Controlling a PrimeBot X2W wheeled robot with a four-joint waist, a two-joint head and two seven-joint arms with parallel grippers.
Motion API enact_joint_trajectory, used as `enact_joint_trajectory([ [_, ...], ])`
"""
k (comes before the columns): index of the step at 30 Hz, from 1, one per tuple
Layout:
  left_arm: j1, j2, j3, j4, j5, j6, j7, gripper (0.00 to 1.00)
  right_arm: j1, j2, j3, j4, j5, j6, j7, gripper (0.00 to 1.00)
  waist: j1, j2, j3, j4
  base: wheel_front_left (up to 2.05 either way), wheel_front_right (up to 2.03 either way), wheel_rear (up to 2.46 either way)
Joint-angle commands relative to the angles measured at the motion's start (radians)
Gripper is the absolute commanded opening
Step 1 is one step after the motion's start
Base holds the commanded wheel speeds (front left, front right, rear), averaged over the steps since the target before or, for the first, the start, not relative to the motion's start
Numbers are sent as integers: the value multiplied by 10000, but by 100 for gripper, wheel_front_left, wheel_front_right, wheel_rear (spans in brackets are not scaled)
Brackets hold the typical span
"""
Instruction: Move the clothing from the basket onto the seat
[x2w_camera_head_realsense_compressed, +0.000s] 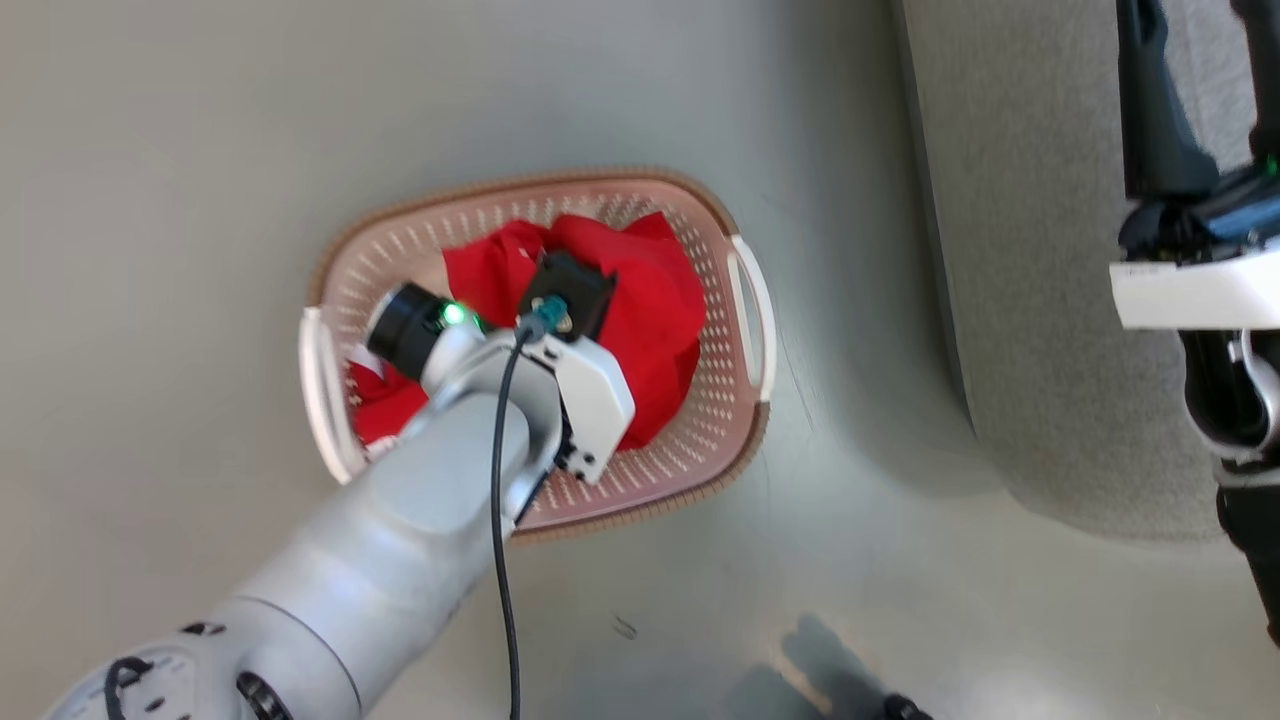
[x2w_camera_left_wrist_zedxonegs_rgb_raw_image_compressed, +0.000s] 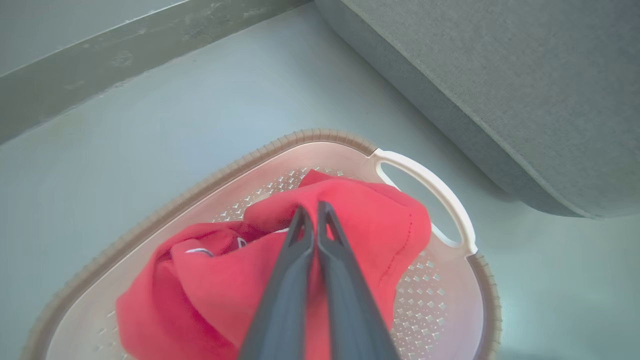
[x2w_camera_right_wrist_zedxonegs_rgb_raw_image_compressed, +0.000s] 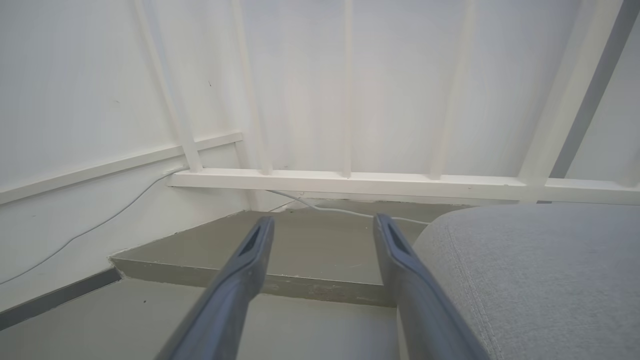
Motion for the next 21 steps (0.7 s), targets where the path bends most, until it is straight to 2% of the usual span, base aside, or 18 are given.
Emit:
enact_joint_trajectory([
  [1,219,-55,57,-274,-166,57,-217,0,613,-169,-60,-58,-148,69,-57,100,0,-1,-612,322,0,0,0],
  [14,1372,-55,-167,-1223,-742,-158,-883,0,2476,-95,-265,1094,-531,69,-57,100,0,-1,-3243,1031,0,0,0],
  [21,2076,-55,809,-1972,-432,-94,-910,0,3251,70,-348,1524,-810,69,-57,100,0,-1,-4401,1288,0,0,0],
])
